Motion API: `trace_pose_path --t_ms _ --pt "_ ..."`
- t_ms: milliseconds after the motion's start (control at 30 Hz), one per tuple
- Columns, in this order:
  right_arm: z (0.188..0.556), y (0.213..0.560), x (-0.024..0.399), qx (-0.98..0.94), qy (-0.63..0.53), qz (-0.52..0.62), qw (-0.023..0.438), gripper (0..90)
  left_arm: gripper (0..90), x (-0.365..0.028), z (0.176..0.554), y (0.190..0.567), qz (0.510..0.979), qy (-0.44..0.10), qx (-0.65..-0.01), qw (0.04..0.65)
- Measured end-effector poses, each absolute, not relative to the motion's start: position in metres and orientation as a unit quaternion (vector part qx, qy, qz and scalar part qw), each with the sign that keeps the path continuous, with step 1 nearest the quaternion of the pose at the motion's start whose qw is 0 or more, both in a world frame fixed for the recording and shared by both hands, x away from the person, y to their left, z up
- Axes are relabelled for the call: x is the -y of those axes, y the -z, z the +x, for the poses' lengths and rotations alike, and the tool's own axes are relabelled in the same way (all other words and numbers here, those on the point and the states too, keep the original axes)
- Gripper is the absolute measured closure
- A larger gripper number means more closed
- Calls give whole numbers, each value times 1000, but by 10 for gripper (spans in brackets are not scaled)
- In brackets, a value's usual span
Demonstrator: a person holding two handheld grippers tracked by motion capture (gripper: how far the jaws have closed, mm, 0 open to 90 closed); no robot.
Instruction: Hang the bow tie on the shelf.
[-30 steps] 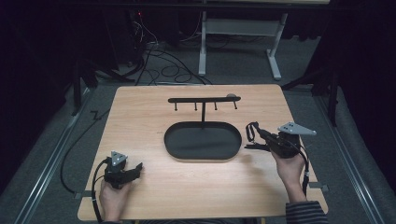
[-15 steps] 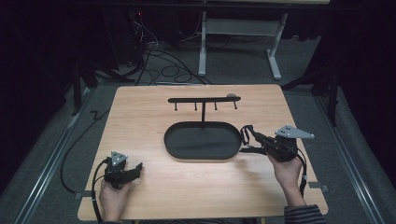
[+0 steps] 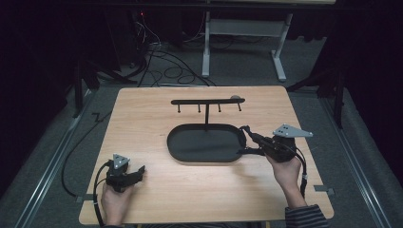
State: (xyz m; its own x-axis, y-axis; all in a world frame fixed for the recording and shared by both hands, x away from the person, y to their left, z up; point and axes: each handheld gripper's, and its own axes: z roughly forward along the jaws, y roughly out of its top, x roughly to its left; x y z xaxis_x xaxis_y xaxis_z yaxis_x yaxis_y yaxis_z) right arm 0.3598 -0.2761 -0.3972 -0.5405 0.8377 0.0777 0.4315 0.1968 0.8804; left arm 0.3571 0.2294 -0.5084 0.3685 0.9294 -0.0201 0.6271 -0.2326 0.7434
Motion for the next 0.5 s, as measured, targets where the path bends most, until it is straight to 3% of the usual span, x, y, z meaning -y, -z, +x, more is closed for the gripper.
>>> trace_pose_path --t_ms 500 --pt "367 387 265 -749 -475 408 217 900 285 -229 357 508 753 -221 -517 342"
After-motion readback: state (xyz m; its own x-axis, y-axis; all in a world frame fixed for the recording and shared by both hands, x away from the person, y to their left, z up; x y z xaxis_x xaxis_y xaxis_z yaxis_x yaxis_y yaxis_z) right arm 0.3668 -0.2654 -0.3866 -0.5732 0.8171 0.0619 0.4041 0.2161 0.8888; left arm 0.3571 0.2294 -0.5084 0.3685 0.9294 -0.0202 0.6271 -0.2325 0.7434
